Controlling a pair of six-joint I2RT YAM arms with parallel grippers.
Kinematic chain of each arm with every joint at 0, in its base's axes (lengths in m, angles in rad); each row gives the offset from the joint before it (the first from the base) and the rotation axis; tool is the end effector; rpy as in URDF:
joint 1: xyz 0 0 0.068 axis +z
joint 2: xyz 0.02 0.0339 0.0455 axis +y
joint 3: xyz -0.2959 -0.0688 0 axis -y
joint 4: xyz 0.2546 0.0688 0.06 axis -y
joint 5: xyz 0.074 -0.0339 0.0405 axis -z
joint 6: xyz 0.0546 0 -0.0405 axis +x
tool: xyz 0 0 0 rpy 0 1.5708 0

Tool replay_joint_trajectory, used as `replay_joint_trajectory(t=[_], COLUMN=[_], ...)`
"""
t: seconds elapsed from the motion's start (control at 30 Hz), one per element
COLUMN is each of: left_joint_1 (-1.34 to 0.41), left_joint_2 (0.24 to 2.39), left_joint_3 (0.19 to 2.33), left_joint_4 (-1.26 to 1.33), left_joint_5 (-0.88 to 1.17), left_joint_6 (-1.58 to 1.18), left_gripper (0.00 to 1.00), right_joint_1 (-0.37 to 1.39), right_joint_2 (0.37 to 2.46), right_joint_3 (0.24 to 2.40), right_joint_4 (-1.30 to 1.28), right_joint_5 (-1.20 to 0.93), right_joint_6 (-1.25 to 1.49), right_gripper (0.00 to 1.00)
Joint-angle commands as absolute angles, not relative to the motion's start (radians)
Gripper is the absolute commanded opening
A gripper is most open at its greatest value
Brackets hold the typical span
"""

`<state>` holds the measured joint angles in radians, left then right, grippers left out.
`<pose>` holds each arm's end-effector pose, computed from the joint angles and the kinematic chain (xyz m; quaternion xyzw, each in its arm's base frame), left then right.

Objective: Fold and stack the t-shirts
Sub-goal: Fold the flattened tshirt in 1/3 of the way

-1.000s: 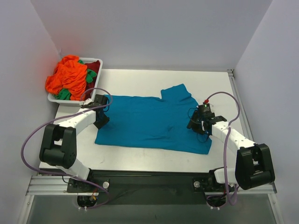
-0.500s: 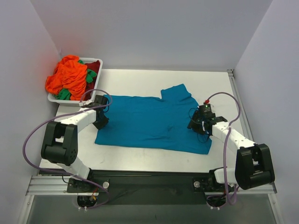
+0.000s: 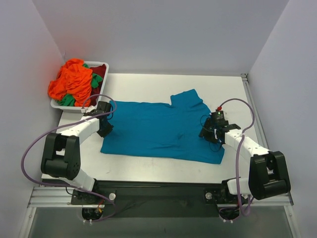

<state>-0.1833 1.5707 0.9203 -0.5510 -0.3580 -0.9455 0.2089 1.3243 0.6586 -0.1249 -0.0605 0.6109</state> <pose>0.3025 -0.0366 0.1863 -0.3901 0.8857 0.0512 0.2463 0.2688 0.0604 0.1991 0.1733 0.9081 0.1771 0.3375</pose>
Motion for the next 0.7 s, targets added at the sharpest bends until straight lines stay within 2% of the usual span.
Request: replay_joint_trajectory(t=[0.0, 0.1, 0.23, 0.6, 0.67], left_joint_1=[-0.176, -0.176, -0.178, -0.178, -0.178], left_joint_2=[1.540, 1.563, 1.611, 1.663, 1.667], left_joint_3=[0.937, 0.957, 0.991, 1.022, 1.020], left_joint_4=[-0.531, -0.546, -0.571, -0.578, -0.577], left_joint_5=[-0.367, -0.380, -0.393, -0.393, -0.387], left_joint_6=[-0.934, -0.934, -0.937, -0.936, -0.936], left_gripper=[0.29, 0.34, 0.35, 0.34, 0.32], right_joint_1=[0.203, 0.202, 0.203, 0.202, 0.202], right_joint_2=[1.348, 1.362, 1.367, 1.378, 1.374], right_joint_3=[0.722, 0.741, 0.738, 0.709, 0.706], right_joint_4=[-0.143, -0.150, -0.150, -0.135, -0.133], right_joint_5=[-0.054, -0.048, -0.048, -0.049, -0.048], right_joint_6=[0.586, 0.583, 0.586, 0.586, 0.583], right_gripper=[0.41, 0.41, 0.41, 0.41, 0.41])
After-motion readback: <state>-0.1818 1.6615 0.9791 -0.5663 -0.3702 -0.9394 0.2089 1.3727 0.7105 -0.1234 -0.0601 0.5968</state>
